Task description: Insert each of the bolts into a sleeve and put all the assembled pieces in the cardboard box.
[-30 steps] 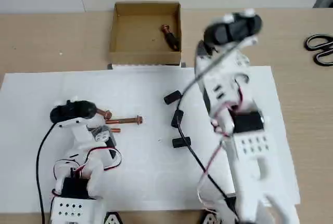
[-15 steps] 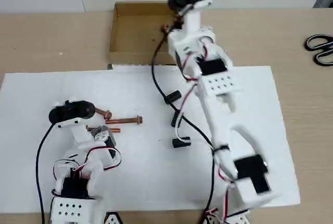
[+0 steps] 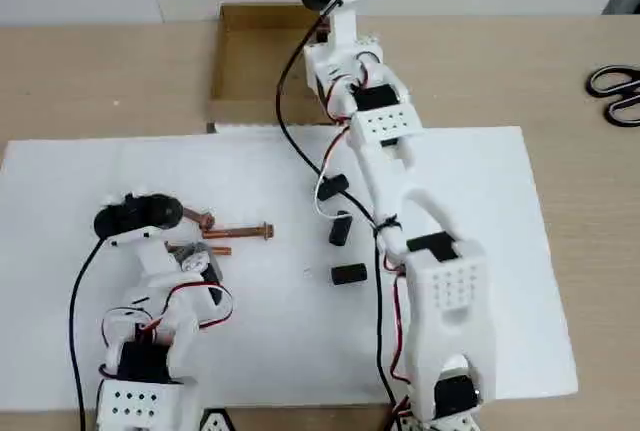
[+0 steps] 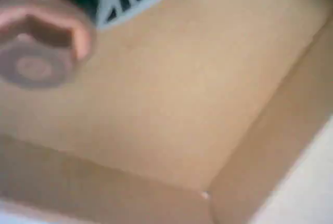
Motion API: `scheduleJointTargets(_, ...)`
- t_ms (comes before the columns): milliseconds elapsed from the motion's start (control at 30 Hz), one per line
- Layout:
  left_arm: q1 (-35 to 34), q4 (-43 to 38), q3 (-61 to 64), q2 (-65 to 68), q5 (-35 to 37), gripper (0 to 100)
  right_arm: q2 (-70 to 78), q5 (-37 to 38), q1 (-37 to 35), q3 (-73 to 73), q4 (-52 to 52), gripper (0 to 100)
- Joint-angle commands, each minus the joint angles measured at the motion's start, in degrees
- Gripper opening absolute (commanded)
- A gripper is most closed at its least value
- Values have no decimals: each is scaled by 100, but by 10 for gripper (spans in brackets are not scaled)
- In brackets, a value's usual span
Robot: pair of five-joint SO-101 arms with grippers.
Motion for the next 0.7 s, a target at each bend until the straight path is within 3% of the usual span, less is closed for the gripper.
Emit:
scheduleJointTargets(0,-35,-149,-31,-53,35,7,277,62,-13,-879,-154,3)
scheduleJointTargets(300,-35,-149,-31,-53,35,7,1218,123,-13,-1767,-145,7)
scheduleJointTargets(500,-35,-149,-31,-53,35,7,1473,264,-13,-1820,-189,164)
scheduleJointTargets(667,-35,-149,-31,-53,35,7,1499,246,-22,-1811,-198,180)
